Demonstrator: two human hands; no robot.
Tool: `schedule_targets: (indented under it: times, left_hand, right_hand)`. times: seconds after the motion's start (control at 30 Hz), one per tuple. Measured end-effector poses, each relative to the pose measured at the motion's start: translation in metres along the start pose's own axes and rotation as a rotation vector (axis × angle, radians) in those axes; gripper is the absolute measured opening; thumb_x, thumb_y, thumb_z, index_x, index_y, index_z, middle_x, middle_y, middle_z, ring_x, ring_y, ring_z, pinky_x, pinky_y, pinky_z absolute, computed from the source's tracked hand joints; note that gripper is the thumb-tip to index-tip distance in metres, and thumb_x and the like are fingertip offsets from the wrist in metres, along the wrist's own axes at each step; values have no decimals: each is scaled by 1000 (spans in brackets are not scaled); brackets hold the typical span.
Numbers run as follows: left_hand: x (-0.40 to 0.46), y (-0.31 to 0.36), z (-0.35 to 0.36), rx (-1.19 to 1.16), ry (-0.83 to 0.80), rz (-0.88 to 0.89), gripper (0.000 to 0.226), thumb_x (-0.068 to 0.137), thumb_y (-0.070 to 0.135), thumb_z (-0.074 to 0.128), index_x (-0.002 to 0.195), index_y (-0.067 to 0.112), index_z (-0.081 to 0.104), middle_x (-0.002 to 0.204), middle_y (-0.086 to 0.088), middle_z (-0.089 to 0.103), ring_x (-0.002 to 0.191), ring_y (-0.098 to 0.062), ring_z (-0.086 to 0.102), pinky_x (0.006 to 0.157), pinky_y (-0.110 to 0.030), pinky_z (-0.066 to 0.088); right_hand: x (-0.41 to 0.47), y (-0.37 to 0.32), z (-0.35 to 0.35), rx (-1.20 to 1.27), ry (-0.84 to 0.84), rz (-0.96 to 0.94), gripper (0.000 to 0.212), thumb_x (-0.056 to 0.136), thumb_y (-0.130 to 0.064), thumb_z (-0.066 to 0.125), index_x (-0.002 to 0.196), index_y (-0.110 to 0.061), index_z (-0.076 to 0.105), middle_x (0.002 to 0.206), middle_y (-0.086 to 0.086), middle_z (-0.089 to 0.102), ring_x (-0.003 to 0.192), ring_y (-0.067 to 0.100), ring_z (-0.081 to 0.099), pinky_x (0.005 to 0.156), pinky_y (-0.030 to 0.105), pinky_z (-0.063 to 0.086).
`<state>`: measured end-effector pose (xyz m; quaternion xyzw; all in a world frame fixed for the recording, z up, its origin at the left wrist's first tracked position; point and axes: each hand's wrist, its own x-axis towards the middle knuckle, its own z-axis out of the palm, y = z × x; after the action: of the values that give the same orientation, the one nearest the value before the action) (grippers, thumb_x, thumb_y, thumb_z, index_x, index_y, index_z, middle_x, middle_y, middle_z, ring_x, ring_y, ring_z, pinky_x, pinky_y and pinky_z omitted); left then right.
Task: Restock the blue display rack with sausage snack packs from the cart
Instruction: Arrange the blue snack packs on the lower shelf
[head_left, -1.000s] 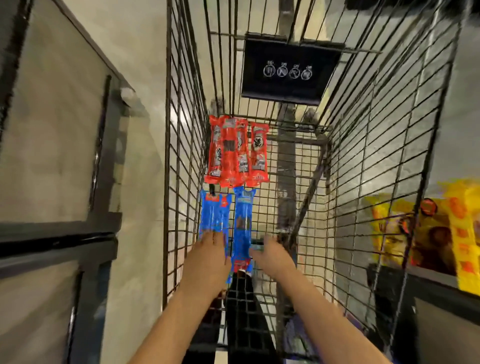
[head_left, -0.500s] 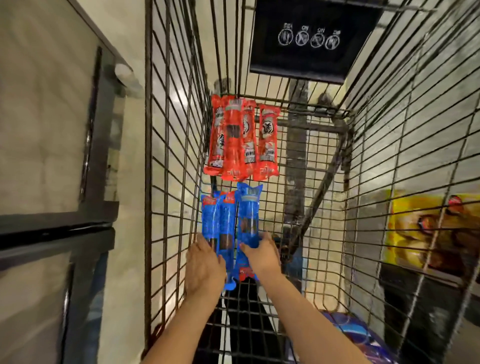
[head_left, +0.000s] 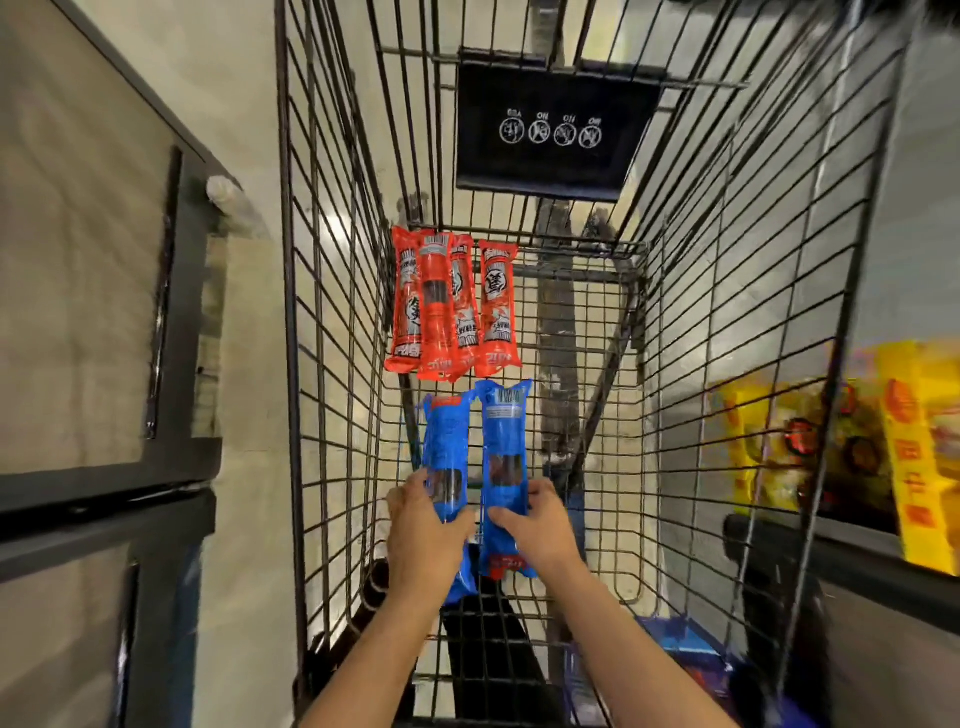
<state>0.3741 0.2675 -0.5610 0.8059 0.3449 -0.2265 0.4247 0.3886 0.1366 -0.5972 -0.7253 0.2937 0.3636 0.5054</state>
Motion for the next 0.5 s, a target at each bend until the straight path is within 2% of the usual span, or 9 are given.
schedule_targets:
  times: [0.1, 0.17, 0.23, 0.27, 0.33, 0.37, 0.4, 0.43, 0.5]
  left_hand:
    - [-15, 16, -14, -14, -12, 48, 58, 68, 18, 78, 118, 15, 48, 109, -7, 55, 86, -17, 61, 63, -26, 51]
    - [-28, 30, -27, -4, -48, 77, 56, 67, 20, 79, 115, 10, 51, 107, -9, 53, 92, -23, 60, 72, -34, 54]
    - [-43, 42, -45, -25, -110, 114, 55, 66, 26, 80, 113, 12, 55, 109, -6, 50, 97, -23, 58, 83, -41, 53]
    - [-49, 45, -54, -53, -143, 131, 59, 63, 32, 81, 113, 14, 56, 111, -4, 51, 99, -22, 58, 87, -41, 52]
    - [-64, 51, -75, -92, -185, 181, 76, 54, 41, 83, 120, 15, 54, 113, -4, 57, 103, -22, 59, 90, -42, 50]
    - [-70, 52, -86, -119, -204, 199, 82, 52, 40, 84, 123, 14, 52, 114, -5, 59, 103, -22, 60, 91, -42, 50]
    - [-75, 53, -98, -158, -227, 223, 83, 54, 33, 87, 124, 12, 49, 115, -6, 61, 102, -21, 61, 90, -38, 51]
    - [-81, 55, -110, -197, -258, 237, 76, 59, 20, 87, 124, 9, 48, 113, -7, 62, 97, -18, 63, 87, -31, 52]
    - [-89, 56, -135, -224, -320, 316, 62, 66, -1, 80, 119, 7, 48, 107, -8, 64, 84, -6, 64, 78, -19, 51]
  right_hand:
    - [-30, -10, -15, 60, 71, -29, 35, 77, -10, 76, 93, -24, 47, 101, 2, 63, 87, 13, 64, 76, 30, 56]
    - [-54, -17, -23, 106, 110, -58, 37, 79, -7, 74, 88, -28, 45, 100, 4, 63, 85, 12, 63, 72, 26, 56]
    - [-79, -29, -29, 140, 153, -108, 36, 80, -4, 72, 88, -25, 45, 93, 1, 62, 77, 5, 60, 60, 14, 52]
    - [-91, -34, -31, 163, 171, -127, 35, 80, -2, 72, 88, -24, 45, 90, 1, 61, 75, 5, 59, 56, 12, 51]
    - [-116, -42, -31, 220, 216, -163, 36, 78, 0, 74, 87, -23, 47, 91, 6, 63, 76, 11, 62, 59, 16, 53]
    - [-129, -46, -29, 254, 237, -177, 36, 76, 0, 75, 87, -22, 48, 92, 8, 64, 78, 16, 64, 65, 22, 56]
    - [-143, -50, -26, 297, 257, -194, 36, 74, 0, 76, 88, -20, 50, 94, 11, 65, 80, 18, 66, 70, 29, 57]
    - [-156, -53, -22, 356, 270, -207, 34, 74, 2, 76, 89, -16, 51, 93, 13, 65, 78, 17, 67, 69, 30, 57]
    - [-185, -57, -9, 481, 301, -232, 34, 73, 6, 74, 93, -9, 52, 93, 15, 67, 69, 9, 67, 61, 23, 54]
